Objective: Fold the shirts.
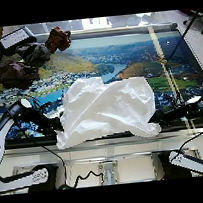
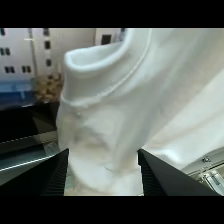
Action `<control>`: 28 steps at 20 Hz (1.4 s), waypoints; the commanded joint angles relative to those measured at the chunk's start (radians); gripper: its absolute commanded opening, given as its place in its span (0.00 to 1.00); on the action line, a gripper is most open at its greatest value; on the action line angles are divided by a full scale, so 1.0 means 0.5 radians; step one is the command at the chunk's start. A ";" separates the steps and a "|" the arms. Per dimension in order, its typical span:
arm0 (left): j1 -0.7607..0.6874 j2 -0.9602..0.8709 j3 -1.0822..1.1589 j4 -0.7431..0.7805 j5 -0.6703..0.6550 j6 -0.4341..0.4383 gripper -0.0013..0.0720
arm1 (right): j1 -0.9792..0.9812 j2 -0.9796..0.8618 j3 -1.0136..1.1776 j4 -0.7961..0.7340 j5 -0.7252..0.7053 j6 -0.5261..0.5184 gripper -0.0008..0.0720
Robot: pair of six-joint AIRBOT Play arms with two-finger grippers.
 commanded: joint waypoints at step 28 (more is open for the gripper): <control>0.001 0.046 -0.213 -0.449 0.340 0.016 0.05 | 0.002 -0.002 0.000 0.014 -0.008 -0.064 0.05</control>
